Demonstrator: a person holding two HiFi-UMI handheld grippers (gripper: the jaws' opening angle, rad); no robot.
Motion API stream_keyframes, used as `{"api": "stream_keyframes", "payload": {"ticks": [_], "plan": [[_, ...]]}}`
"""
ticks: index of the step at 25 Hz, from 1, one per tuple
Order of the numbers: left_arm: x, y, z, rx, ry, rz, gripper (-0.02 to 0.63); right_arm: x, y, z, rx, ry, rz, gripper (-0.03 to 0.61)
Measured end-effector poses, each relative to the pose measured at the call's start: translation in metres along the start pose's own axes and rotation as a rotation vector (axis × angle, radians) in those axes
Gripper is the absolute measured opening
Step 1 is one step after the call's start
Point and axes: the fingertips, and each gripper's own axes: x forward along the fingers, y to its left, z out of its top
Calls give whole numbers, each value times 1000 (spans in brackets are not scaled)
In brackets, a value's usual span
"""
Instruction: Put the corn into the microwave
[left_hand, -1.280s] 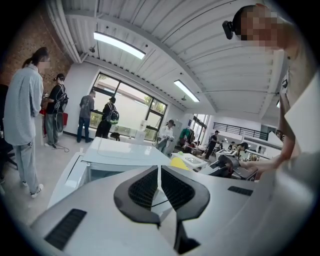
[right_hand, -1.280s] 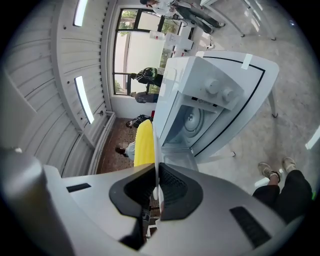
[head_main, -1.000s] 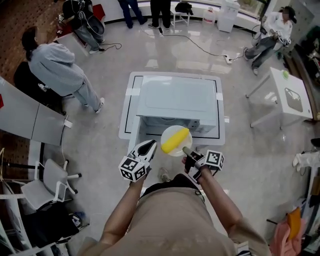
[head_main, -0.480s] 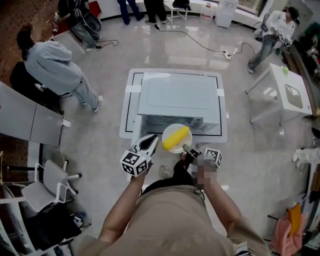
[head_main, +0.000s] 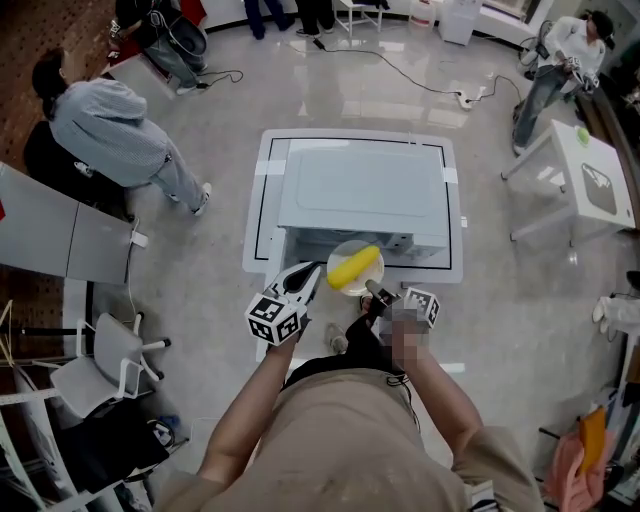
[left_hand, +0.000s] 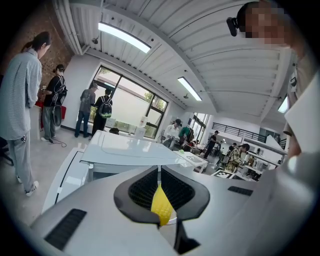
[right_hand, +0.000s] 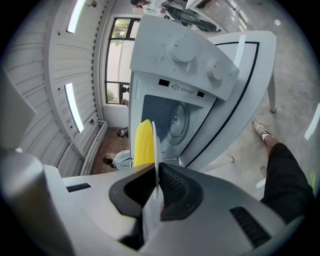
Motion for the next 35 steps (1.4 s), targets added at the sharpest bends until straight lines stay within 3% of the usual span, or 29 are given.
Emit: {"api": "stream_keyframes", "payload": {"ticks": [16, 35], "plan": [[35, 14, -40, 25, 104, 59, 9, 66, -54, 40, 10, -77, 1, 17], [52, 19, -52, 12, 145, 62, 9, 112, -97, 75, 91, -154, -10, 17]]}}
